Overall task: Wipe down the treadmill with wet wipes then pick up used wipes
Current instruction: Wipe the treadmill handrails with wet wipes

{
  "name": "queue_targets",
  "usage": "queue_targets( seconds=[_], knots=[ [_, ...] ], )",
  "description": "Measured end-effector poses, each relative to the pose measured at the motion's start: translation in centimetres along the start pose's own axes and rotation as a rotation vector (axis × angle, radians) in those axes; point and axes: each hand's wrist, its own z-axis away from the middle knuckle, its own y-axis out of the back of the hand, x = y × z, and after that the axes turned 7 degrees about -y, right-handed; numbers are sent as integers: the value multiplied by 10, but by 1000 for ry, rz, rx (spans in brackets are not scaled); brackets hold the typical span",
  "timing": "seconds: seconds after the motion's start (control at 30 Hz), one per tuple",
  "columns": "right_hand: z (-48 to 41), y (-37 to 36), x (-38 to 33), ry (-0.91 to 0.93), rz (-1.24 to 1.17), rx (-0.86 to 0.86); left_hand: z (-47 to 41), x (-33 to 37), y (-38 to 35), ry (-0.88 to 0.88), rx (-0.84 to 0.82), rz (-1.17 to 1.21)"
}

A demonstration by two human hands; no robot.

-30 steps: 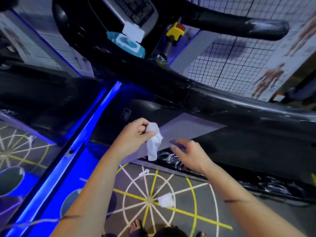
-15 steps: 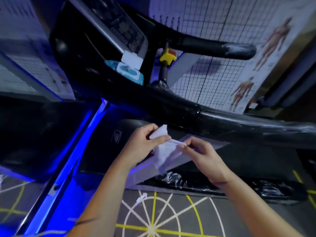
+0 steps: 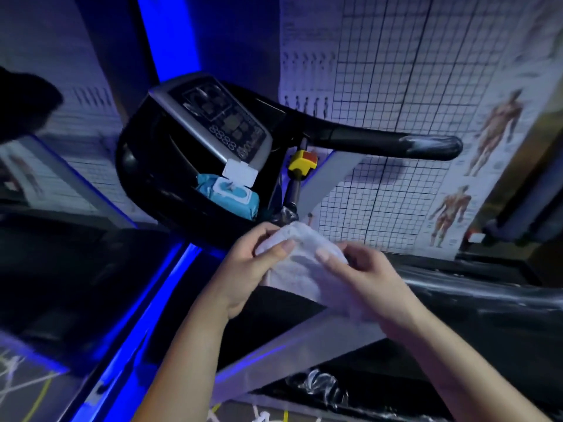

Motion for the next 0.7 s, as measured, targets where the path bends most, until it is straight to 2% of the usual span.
queue_targets(
  seconds=[0.1, 0.23, 0.3, 0.4, 0.47, 0.5, 0.6, 0.7],
  knots=[
    [-12, 27, -2, -86, 227, -118, -5, 1, -5, 14, 37, -154],
    [-42, 43, -9, -111, 147, -140, -24, -1, -7, 39, 144, -295],
    [-66, 46, -17, -56, 212, -168, -41, 0, -1, 32, 192, -436],
    [-112, 45, -28, 187, 405, 30, -75, 11, 10, -68, 268, -671],
    [-136, 42, -38, 470, 496, 154, -95, 22, 14, -189, 291, -848],
    [-144, 41, -42, 609, 528, 165, -102, 26, 17, -242, 293, -920],
    [-158, 44, -24, 859, 691, 64, -108, 20, 36, -275, 210, -1189],
    [-155, 42, 18, 807, 910, -192, -98, 2, 54, -137, -1, -1341]
  ],
)
